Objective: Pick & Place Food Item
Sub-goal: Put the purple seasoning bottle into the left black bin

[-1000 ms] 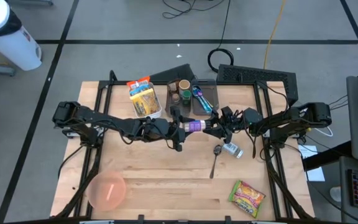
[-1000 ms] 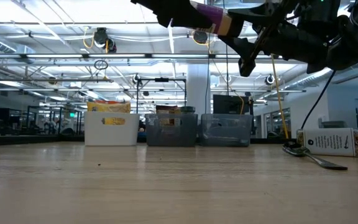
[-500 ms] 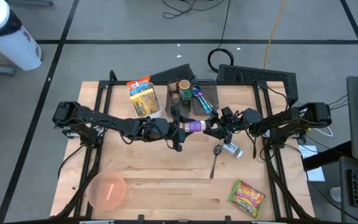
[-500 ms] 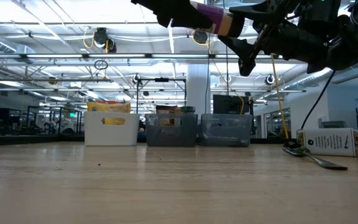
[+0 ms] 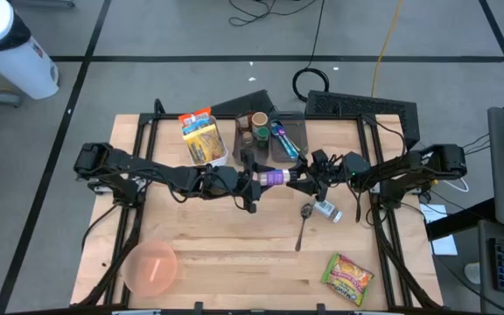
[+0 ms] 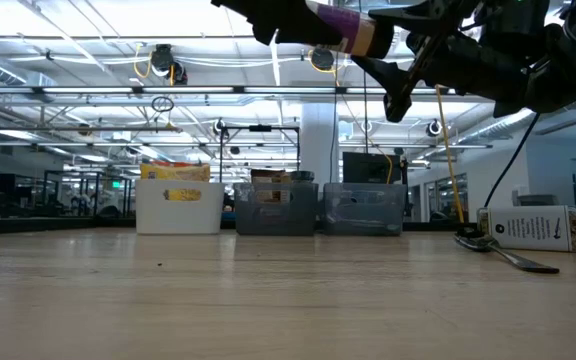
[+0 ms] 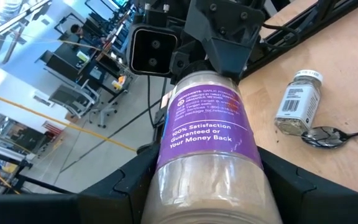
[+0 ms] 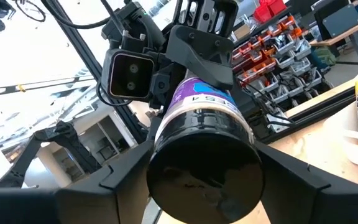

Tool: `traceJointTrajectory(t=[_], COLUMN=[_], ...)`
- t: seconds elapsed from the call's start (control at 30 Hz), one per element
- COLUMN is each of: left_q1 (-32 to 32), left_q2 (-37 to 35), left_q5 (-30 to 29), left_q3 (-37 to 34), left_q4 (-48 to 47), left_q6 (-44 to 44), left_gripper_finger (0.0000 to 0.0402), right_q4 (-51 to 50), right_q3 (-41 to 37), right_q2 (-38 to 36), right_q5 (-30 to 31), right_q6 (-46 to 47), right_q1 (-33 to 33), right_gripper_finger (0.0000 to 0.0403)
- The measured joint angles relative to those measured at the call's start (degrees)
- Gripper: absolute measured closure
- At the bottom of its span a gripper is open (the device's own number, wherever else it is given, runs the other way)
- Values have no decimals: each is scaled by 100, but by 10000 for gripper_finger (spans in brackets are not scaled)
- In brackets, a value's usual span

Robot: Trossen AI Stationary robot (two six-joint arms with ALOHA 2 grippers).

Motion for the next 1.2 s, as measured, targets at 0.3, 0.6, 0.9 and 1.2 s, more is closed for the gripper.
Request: traceJointTrajectory(t=[0.3, 0.6, 0.9, 1.2], left_q1=[-2, -2, -9, -7], left_q2=[0, 4, 13, 15], left_q5=[7, 142, 68, -67], left_q3=[0, -9, -11, -15], left_q4=[-3, -61, -40, -22], left_q6=[40, 55, 65, 2], left_gripper_finger=[190, 190, 190, 190], right_q4=[145, 221, 110, -47], right_q3=[0, 2, 9, 20], right_q2=[0, -2, -5, -11], right_q5=[67, 149, 28, 22], right_q6=[173, 236, 315, 194], right_q1=[-2, -2, -4, -4], right_gripper_finger=[159, 163, 163, 165])
